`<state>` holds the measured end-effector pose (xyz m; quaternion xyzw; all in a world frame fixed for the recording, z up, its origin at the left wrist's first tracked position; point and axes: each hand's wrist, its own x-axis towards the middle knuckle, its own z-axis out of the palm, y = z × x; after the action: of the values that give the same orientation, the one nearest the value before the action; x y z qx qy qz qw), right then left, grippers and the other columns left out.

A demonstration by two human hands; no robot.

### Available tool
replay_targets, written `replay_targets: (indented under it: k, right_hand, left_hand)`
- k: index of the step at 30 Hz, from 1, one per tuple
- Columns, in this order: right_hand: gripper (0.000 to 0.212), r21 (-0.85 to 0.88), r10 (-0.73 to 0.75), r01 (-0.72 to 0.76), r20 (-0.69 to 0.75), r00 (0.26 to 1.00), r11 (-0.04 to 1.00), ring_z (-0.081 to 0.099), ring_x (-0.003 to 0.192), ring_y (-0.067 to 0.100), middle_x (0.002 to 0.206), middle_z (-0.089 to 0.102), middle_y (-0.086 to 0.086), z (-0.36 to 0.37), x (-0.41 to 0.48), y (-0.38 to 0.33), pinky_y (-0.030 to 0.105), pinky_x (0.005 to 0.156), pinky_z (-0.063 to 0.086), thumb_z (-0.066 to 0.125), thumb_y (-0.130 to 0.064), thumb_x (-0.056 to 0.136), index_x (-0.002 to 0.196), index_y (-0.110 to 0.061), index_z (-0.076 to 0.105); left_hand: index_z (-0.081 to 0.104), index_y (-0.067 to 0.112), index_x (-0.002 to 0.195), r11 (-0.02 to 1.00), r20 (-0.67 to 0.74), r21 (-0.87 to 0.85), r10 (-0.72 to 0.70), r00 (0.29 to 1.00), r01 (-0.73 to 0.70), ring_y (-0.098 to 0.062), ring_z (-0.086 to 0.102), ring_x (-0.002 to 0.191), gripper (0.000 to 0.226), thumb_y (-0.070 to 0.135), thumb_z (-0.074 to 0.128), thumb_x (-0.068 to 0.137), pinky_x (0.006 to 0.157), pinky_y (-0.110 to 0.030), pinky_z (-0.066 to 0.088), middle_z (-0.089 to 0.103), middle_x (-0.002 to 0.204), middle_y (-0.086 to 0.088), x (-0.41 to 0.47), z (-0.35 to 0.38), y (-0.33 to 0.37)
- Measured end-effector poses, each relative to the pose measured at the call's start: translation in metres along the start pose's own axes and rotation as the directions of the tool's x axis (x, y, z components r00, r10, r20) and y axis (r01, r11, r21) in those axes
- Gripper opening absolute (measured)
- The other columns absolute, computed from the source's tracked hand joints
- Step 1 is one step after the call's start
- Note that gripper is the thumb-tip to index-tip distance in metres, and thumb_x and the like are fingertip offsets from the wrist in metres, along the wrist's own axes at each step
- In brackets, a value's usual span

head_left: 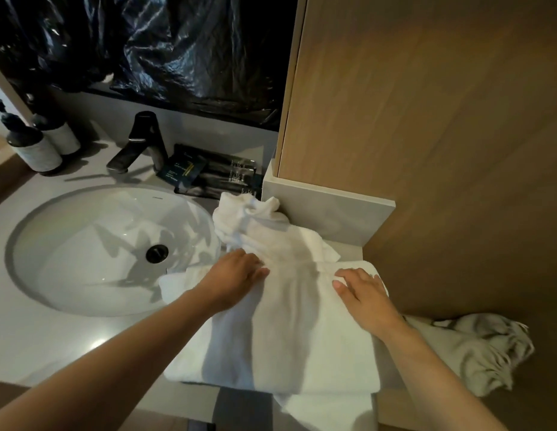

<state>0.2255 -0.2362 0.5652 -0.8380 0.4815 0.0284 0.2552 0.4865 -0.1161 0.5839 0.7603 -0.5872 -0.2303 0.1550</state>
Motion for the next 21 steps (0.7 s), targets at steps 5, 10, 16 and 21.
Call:
replay_targets:
  k: [5, 10, 16, 21]
  right_hand:
    - [0.039, -0.116, -0.066, 0.068, 0.025, 0.998, 0.991, 0.043, 0.123, 0.017, 0.12, 0.052, -0.006, -0.013, 0.005, 0.004, 0.031, 0.104, 0.03, 0.048, -0.049, 0.097, 0.126, -0.024, 0.053]
    - [0.026, -0.008, -0.139, 0.14, 0.094, 0.986, 0.99, 0.055, 0.107, 0.012, 0.111, 0.059, -0.012, -0.026, 0.012, -0.011, 0.033, 0.101, 0.039, 0.058, -0.045, 0.092, 0.112, -0.028, 0.055]
    - [0.021, 0.015, -0.229, 0.229, 0.005, 0.973, 0.973, 0.06, 0.098, 0.016, 0.102, 0.063, -0.01, -0.057, 0.002, -0.014, 0.027, 0.083, 0.045, 0.072, -0.038, 0.086, 0.099, -0.022, 0.069]
    - [0.022, -0.02, -0.292, 0.296, -0.25, 0.923, 0.955, 0.052, 0.07, 0.009, 0.078, 0.053, -0.014, -0.119, -0.027, -0.029, 0.025, 0.06, 0.037, 0.072, -0.041, 0.083, 0.076, -0.036, 0.052]
  left_hand:
    - [0.065, 0.003, 0.091, 0.999, 0.042, -0.037, 0.025, 0.999, -0.024, -0.021, 0.057, 0.085, 0.037, 0.04, 0.06, 0.092, 0.081, -0.038, 0.045, 0.059, 0.092, -0.009, 0.004, -0.014, 0.003]
    - [0.064, 0.011, 0.1, 0.997, 0.075, 0.002, 0.08, 0.994, -0.08, -0.022, 0.057, 0.089, 0.031, 0.04, 0.06, 0.092, 0.081, -0.037, 0.047, 0.056, 0.096, -0.005, 0.004, -0.021, 0.003]
    - [0.06, 0.015, 0.079, 0.985, 0.086, -0.042, 0.168, 0.982, -0.165, -0.009, 0.051, 0.067, 0.034, 0.048, 0.068, 0.084, 0.063, -0.024, 0.04, 0.056, 0.072, 0.007, 0.001, -0.041, 0.006]
    - [0.063, 0.031, 0.085, 0.941, -0.099, -0.147, 0.294, 0.951, -0.306, -0.006, 0.048, 0.061, 0.013, 0.039, 0.073, 0.082, 0.057, -0.018, 0.036, 0.056, 0.066, 0.008, -0.002, -0.094, 0.038]
